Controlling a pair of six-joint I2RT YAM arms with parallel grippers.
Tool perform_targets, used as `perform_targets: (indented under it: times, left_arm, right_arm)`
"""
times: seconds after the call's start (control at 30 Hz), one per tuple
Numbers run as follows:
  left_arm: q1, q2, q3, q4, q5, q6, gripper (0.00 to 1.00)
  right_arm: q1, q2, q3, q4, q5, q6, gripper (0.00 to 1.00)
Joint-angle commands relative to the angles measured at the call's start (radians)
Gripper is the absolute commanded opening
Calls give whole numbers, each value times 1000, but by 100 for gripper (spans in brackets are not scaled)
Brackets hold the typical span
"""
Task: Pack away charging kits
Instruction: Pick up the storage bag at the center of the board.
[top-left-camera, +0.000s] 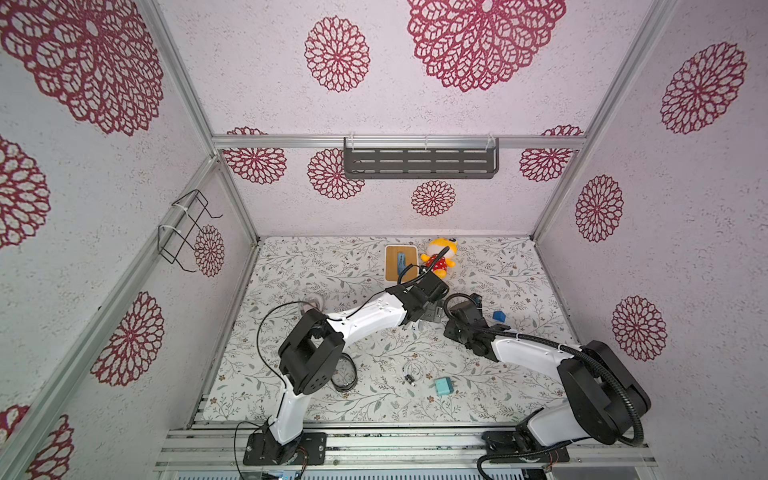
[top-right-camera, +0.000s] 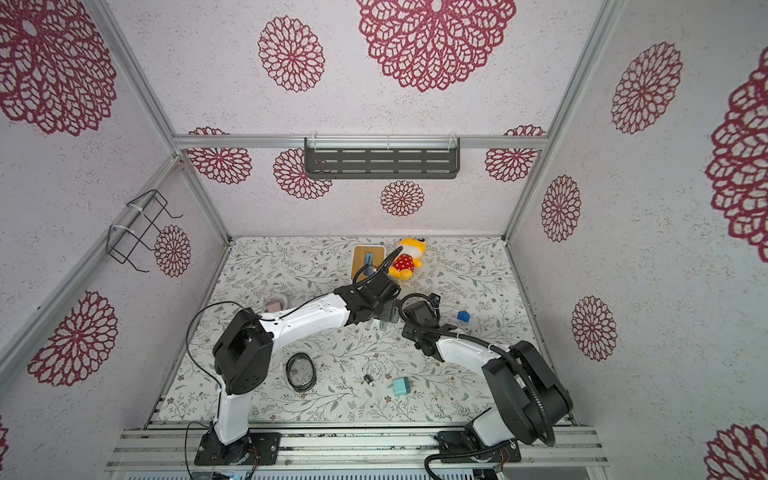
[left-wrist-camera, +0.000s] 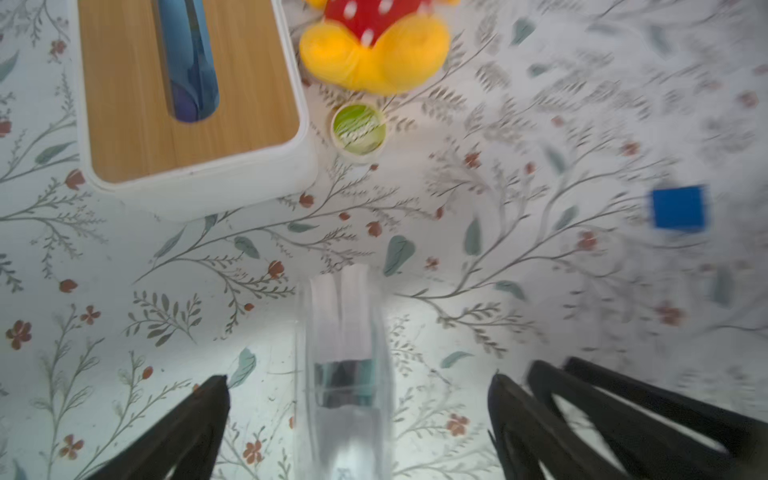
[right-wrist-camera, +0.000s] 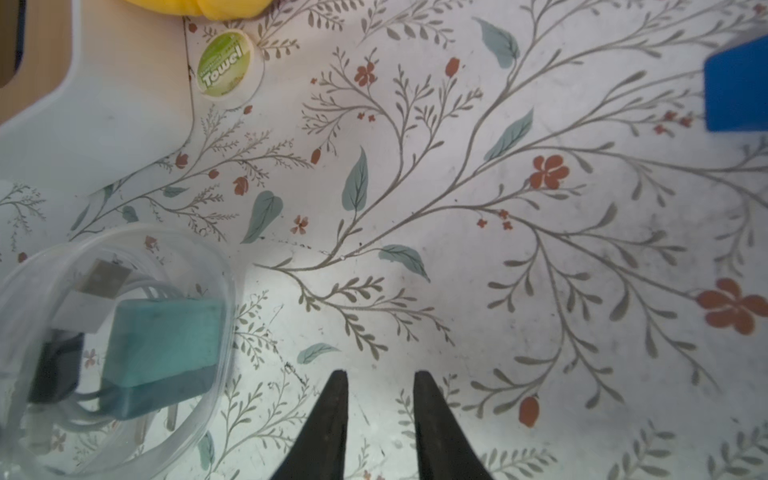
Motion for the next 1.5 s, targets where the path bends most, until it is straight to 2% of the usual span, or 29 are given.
perform_targets:
  times: [0.0,0.13,0.6,0.87,1.13,1.23,1.33,1.47]
  left_arm:
    - [10,39,42,-118,-48,60,100]
    - [16,63,62,-136,-46,70,99]
    - [72,132,117,-135,181,79,92]
    - [82,194,185,-184,197,88,88]
    - [85,232,223,-214,221,94,75]
    - [88,244,233,-218,233,92,75]
    - [98,251,235,-222,259,86,84]
    - [113,251,232,-219,293,76,83]
  right_arm:
    - [3,-17,6,7,8,10,31]
    - [2,-14,6,8,7,9,31]
    - [-1,22,8,36,-20,11,31]
    - [-1,26,4,46,-31,11,31]
    - [-1,40,6,55,-42,11,31]
    - [-1,49,6,63,-52,11,31]
    - [-1,58,8,69,-59,11,31]
    - [-1,68,11,71,-65,11,31]
